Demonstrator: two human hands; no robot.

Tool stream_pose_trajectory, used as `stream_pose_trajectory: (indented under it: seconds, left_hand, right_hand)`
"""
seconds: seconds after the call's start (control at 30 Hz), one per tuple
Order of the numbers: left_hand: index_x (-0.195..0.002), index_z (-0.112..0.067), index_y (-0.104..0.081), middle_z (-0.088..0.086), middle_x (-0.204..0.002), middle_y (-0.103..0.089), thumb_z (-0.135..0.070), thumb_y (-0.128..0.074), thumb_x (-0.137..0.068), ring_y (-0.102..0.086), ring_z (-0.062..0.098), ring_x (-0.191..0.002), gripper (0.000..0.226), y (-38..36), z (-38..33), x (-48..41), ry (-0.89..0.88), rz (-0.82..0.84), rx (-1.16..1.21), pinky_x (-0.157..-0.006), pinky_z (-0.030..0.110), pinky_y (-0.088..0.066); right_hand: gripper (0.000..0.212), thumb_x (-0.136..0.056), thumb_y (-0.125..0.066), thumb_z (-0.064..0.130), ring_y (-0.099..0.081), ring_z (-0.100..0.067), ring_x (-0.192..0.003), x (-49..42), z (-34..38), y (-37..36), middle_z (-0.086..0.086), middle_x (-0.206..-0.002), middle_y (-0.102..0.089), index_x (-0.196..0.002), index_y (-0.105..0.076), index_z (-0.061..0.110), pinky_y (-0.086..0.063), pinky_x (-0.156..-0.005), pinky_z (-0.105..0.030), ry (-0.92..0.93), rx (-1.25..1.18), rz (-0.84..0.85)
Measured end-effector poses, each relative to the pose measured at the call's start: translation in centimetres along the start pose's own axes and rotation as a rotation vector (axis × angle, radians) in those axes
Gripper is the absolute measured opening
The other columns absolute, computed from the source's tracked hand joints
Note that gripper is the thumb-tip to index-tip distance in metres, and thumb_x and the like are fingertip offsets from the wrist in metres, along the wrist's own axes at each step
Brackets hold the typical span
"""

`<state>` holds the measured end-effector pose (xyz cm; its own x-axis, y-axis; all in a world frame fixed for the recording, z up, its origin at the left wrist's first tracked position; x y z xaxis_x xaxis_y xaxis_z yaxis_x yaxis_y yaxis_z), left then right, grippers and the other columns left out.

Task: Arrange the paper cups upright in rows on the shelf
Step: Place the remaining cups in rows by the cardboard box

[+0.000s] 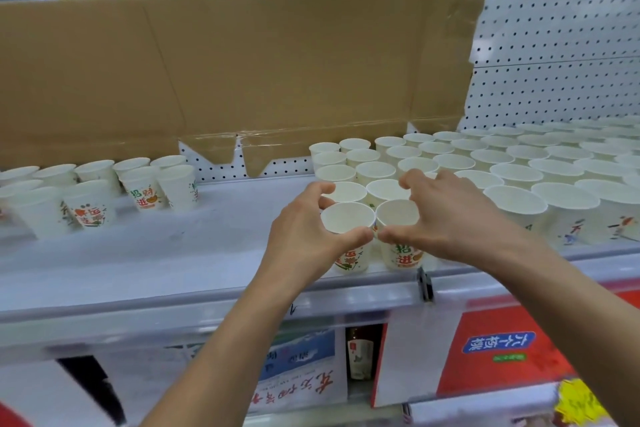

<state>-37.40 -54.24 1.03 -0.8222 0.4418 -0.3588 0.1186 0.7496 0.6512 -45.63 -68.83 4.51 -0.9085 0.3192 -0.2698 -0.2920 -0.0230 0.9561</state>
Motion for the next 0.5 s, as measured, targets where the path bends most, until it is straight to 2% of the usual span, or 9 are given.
stream_pose_trajectory:
  seconds: [0.27, 0.4, 0.5]
  left_hand:
    - [-0.136, -0.032, -0.043, -0.010, -0.127, -0.058, -0.060, -0.078, -0.065, -0.054, 0.009, -0.109, 0.084, -0.4, -0.3, 0.1, -0.020, -0.015, -0.017, -0.090, 0.027, -0.047]
    - [-0.137, -0.032, -0.042, -0.011, -0.130, -0.056, -0.062, -0.075, -0.066, -0.052, 0.007, -0.111, 0.085, -0.4, -0.4, 0.3, -0.044, -0.034, -0.034, -0.089, 0.024, -0.045]
    - [-0.136, -0.034, -0.042, -0.016, -0.133, -0.049, -0.064, -0.071, -0.069, -0.041, 0.003, -0.118, 0.079, -0.2, -0.3, 0.7, -0.084, -0.084, -0.035, -0.092, 0.020, -0.038]
  right_hand:
    - [0.078, -0.074, -0.057, 0.074, -0.047, -0.023, -0.112, 0.0, -0.4, 0.0, -0.001, -0.117, -0.063, -0.131, -0.040, 0.024, -0.042, -0.083, -0.037, 0.040, 0.022, -0.027]
    - [0.078, -0.073, -0.054, 0.077, -0.045, -0.022, -0.113, 0.0, -0.5, 0.2, 0.001, -0.118, -0.061, -0.130, -0.041, 0.025, -0.040, -0.087, -0.036, 0.073, 0.040, -0.068]
    - [0.070, -0.078, -0.049, 0.072, -0.042, -0.019, -0.117, 0.1, 0.3, 1.0, 0.005, -0.128, -0.055, -0.134, -0.041, 0.030, -0.033, -0.094, -0.034, 0.151, 0.057, -0.154]
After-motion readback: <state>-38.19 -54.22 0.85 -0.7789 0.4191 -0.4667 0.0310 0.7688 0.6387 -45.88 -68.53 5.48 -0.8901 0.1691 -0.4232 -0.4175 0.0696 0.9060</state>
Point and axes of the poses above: each hand's wrist, its own x-axis away from the middle knuckle, its own y-axis out of the back of the hand, z = x × y, the point moved 7 cm from there along -x, towards the middle knuckle
